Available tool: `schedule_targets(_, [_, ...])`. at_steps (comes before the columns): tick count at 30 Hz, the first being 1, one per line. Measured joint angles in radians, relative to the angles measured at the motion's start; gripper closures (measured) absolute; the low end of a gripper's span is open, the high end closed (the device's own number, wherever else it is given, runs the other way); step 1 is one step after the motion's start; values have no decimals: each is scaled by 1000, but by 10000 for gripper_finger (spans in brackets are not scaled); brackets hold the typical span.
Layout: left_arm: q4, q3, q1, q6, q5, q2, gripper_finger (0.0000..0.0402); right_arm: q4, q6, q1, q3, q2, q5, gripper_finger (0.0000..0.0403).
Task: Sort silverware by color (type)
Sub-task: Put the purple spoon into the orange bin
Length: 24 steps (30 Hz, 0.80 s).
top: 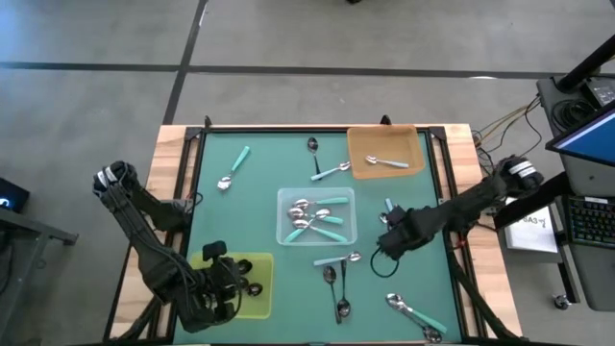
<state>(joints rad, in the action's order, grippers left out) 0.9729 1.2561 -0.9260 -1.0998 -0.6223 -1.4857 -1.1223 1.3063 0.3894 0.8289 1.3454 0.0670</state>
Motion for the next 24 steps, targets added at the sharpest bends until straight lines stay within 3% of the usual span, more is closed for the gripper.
schedule_targets(6, [60, 52, 1, 0, -49, 0, 287, 180, 23, -33, -147, -106, -23, 280])
schedule_targets(12, [101, 72, 15, 3, -54, 1, 287, 212, 29, -57, -217, -108, -22, 283])
schedule_targets(21, [103, 45, 23, -3, -70, 1, 287, 217, 17, -61, -225, -105, -15, 366])
schedule_targets(24, [104, 44, 23, -9, -69, 1, 287, 217, 17, -61, -217, -114, -15, 366])
